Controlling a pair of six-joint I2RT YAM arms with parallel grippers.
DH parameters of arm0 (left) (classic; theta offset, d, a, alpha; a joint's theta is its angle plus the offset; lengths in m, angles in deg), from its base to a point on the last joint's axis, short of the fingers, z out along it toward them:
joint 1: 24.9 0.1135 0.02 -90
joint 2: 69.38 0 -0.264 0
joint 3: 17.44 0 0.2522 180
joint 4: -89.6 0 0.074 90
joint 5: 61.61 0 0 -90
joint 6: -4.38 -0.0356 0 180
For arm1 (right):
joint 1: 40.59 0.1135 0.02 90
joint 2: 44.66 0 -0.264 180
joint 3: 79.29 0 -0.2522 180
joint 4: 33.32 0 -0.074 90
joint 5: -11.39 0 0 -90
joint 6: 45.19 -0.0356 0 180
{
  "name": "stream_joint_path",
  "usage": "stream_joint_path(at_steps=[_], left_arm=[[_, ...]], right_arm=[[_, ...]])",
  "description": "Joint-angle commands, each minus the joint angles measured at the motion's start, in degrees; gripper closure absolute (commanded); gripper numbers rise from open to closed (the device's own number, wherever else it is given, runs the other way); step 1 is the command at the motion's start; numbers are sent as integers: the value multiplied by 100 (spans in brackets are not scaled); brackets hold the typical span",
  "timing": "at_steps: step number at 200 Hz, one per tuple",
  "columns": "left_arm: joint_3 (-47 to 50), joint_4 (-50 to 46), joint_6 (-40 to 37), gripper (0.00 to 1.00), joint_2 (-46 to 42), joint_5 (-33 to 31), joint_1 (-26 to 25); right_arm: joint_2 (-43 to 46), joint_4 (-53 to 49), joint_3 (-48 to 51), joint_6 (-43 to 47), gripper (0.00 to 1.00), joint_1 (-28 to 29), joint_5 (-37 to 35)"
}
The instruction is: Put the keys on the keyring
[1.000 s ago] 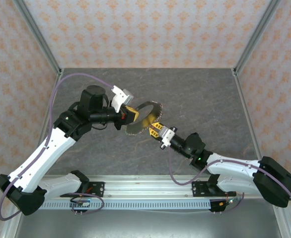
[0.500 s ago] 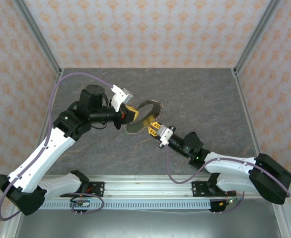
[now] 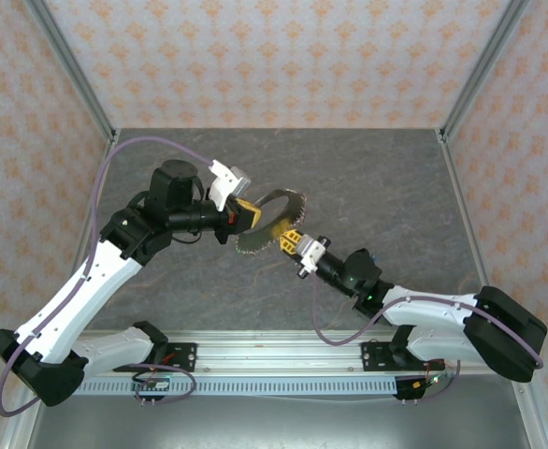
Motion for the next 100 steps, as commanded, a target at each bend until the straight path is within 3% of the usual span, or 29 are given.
stream_joint_path(at_steps=[1,19,52,100], left_arm=[[-189,87,25,100,-86,-45,-64],[-175,107,72,100,-84,-113,-59],[41,341,523,100,-144,-862,-63],[484,586,1131,100,-150,-1085,-45]], right_arm=[[-7,325,-167,-131,93,34,-25],[0,270,-155,-140,100,36,-49],[119,201,-36,-326,100,36,-181],[475,-171,22,-594,100,25,31]])
